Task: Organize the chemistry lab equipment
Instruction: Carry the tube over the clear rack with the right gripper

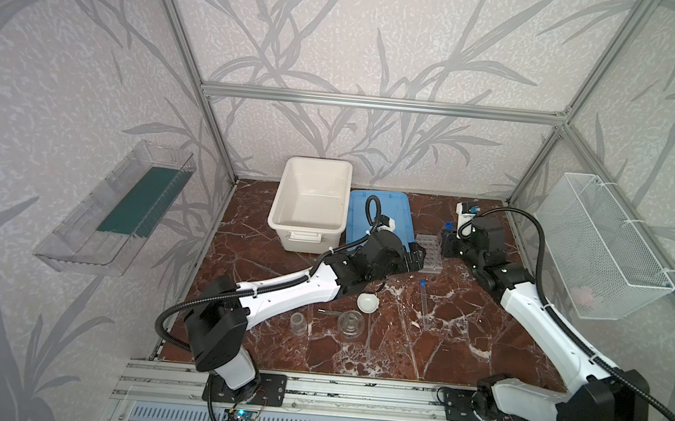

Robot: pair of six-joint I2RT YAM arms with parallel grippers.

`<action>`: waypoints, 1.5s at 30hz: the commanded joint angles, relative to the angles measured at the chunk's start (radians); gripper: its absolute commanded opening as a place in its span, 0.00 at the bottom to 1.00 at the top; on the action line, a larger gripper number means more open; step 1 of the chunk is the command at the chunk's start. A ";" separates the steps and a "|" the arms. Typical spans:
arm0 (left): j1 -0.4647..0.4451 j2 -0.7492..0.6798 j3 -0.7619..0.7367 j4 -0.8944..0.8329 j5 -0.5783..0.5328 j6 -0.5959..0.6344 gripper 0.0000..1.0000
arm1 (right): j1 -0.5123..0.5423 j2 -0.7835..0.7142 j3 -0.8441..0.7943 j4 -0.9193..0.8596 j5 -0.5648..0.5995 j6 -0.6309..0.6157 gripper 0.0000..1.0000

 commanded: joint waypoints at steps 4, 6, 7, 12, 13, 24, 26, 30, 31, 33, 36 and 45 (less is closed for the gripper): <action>0.018 0.089 0.078 -0.034 0.036 0.020 0.99 | -0.039 0.054 -0.065 0.325 0.104 -0.060 0.14; 0.039 0.127 0.122 -0.051 0.112 0.078 0.99 | -0.047 0.089 -0.073 0.378 0.127 -0.056 0.14; 0.051 0.141 0.141 -0.060 0.139 0.096 0.99 | -0.050 0.108 -0.079 0.413 0.142 -0.055 0.14; 0.080 0.173 0.179 -0.074 0.174 0.133 0.99 | -0.057 0.191 -0.095 0.544 0.167 -0.068 0.14; 0.079 0.180 0.194 -0.097 0.161 0.145 0.99 | -0.060 0.207 -0.094 0.562 0.170 -0.069 0.14; 0.077 0.253 0.222 -0.113 0.149 0.149 0.99 | -0.079 0.323 -0.109 0.659 0.162 -0.034 0.13; 0.076 0.259 0.215 -0.097 0.159 0.144 0.99 | -0.080 0.337 -0.110 0.667 0.166 -0.029 0.13; 0.071 0.278 0.217 -0.093 0.166 0.132 0.99 | -0.080 0.356 -0.116 0.691 0.159 -0.016 0.13; 0.069 0.282 0.215 -0.088 0.168 0.130 0.99 | -0.080 0.361 -0.115 0.690 0.160 -0.018 0.13; 0.068 0.284 0.212 -0.085 0.167 0.125 0.99 | -0.080 0.364 -0.119 0.688 0.166 -0.020 0.13; 0.066 0.288 0.207 -0.082 0.167 0.121 0.99 | -0.080 0.370 -0.130 0.695 0.166 -0.021 0.13; 0.066 0.280 0.202 -0.074 0.162 0.127 0.99 | -0.080 0.340 -0.107 0.679 0.159 -0.036 0.13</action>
